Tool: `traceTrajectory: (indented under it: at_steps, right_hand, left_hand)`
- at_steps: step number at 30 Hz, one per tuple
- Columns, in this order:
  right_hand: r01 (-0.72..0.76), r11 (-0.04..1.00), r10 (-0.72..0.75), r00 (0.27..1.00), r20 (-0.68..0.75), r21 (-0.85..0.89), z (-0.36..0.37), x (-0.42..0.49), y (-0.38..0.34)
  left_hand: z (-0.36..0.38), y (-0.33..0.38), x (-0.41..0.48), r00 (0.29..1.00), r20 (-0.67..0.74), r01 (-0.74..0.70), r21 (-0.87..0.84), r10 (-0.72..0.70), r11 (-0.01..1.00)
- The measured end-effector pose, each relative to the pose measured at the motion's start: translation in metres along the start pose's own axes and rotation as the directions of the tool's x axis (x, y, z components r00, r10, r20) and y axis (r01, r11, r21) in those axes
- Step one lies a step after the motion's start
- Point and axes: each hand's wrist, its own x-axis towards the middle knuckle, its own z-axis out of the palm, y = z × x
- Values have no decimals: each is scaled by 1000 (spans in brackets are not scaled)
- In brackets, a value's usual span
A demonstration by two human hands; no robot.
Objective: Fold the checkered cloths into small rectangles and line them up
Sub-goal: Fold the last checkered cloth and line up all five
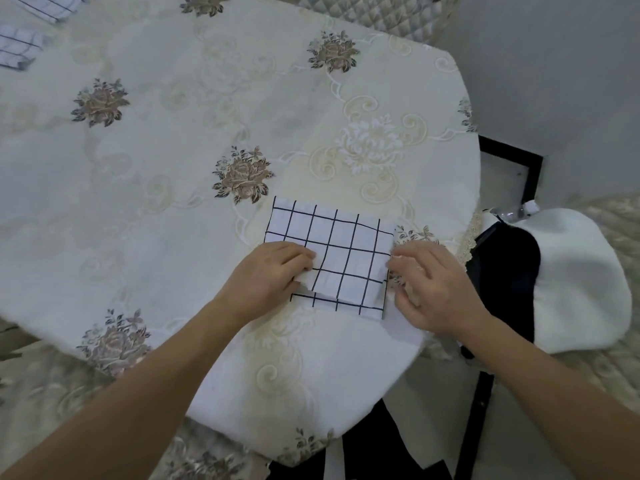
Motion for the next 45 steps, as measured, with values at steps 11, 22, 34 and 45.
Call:
traceTrajectory:
  at_steps: [11, 22, 34, 45]
  right_hand:
    - [-59, 996, 79, 938, 339, -70, 45, 0, -39]
    - [-39, 993, 83, 903, 422, -111, 43, -13, -35]
    - [-82, 995, 101, 917, 386, -64, 33, -25, -41]
    - [-133, 991, 132, 951, 280, -16, 30, -20, -52]
  left_hand:
    - [14, 2, -17, 996, 51, 70, -5, -69, 998]
    - [22, -7, -43, 989, 70, 126, 84, -132, 988]
    - [22, -13, -66, 992, 46, 118, 66, -121, 991]
    - [11, 15, 9, 977, -201, 98, 151, -66, 984]
